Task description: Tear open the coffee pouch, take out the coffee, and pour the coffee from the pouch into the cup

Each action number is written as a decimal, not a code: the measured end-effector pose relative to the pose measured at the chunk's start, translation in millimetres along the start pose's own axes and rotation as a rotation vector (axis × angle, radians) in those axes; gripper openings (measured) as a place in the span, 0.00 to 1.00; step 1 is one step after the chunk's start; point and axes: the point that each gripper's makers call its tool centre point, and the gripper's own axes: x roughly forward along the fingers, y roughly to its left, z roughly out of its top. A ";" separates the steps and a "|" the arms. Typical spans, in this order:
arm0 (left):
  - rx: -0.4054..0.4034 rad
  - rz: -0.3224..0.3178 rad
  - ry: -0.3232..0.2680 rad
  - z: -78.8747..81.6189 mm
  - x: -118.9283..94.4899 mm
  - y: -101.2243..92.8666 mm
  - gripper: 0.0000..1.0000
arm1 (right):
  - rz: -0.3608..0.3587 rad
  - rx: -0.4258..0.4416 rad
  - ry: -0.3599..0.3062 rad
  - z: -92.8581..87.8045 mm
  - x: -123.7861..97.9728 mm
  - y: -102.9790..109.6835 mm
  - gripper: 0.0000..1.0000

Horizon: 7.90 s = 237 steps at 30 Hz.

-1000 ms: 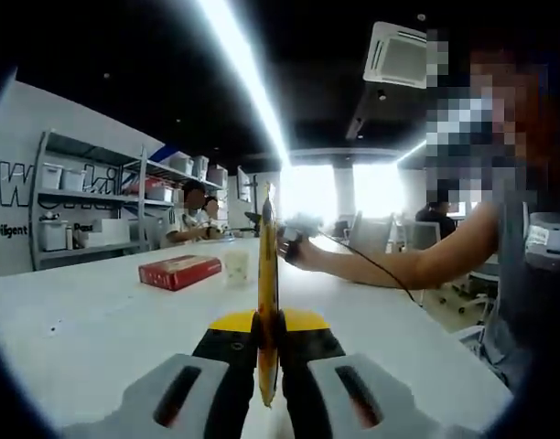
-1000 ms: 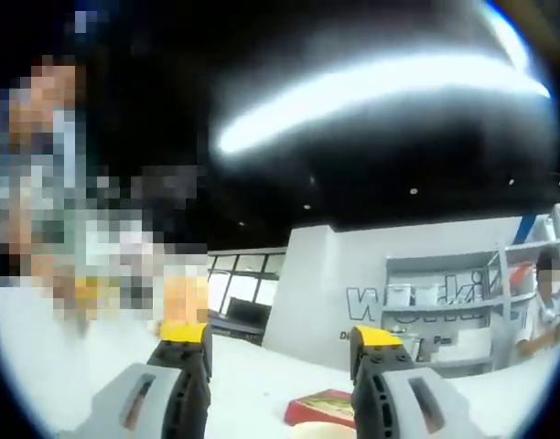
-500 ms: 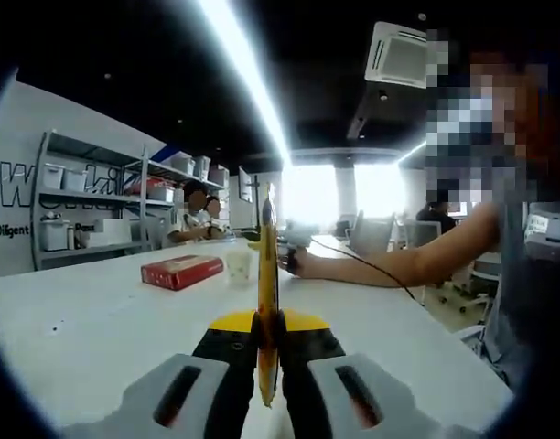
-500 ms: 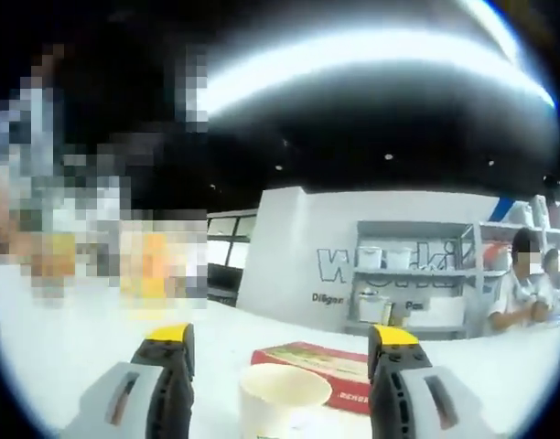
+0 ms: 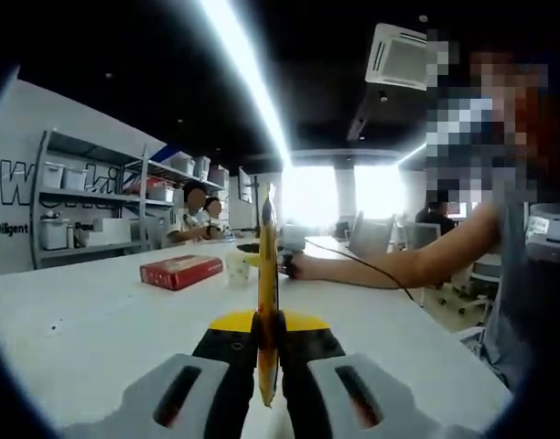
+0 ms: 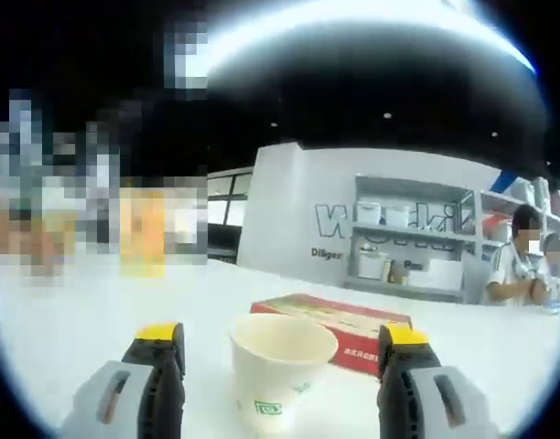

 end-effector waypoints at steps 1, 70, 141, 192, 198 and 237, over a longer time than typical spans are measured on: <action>0.000 0.000 0.001 -0.3 0.1 0.1 0.11 | 0.003 0.000 0.035 -6.3 0.9 0.7 0.80; -0.011 0.006 -0.012 3.4 -3.3 3.7 0.11 | -0.043 0.070 0.104 -14.0 0.9 -0.8 0.43; -0.012 0.035 -0.018 3.5 -5.8 13.6 0.11 | 1.179 -0.059 -0.220 98.6 -33.4 422.6 0.41; -0.010 0.052 -0.027 5.8 -5.6 13.7 0.11 | 1.283 0.187 -0.168 83.8 -35.7 388.5 0.46; -0.014 0.051 -0.022 4.7 -4.0 10.5 0.11 | 1.169 0.282 -0.272 110.4 -27.7 350.7 0.43; -0.235 -0.050 -0.362 140.4 -9.6 -88.7 0.11 | 0.951 0.317 -0.297 200.8 -75.6 415.0 0.14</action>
